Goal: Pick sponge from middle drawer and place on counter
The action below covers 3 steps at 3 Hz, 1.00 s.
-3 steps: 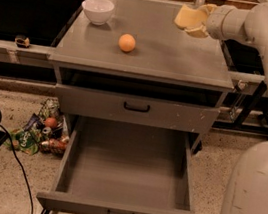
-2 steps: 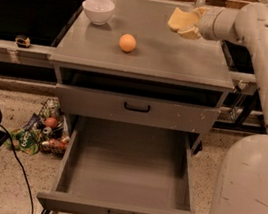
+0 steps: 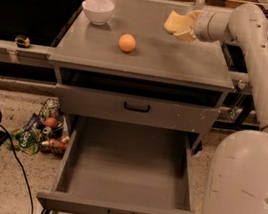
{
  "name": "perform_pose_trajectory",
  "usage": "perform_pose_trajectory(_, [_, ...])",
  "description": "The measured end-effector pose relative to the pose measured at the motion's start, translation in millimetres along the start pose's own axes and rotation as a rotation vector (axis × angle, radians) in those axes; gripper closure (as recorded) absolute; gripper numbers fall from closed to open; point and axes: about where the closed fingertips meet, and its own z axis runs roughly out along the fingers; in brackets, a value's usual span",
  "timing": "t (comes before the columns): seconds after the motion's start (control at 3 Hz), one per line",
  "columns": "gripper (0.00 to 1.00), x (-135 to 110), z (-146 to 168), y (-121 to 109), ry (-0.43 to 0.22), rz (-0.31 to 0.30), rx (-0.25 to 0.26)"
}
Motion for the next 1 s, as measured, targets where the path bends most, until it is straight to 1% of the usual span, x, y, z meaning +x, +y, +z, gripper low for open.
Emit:
perform_pose_trajectory(0.33, [0.12,2.6,3.9,1.6,0.006,0.002,-0.006])
perform_pose_trajectory(0.67, [0.00,4.0,3.5,-4.3,0.009,-0.006,0.009])
perform_pose_trajectory(1.0, [0.00,4.0,3.3,-4.6,0.009,-0.006,0.010])
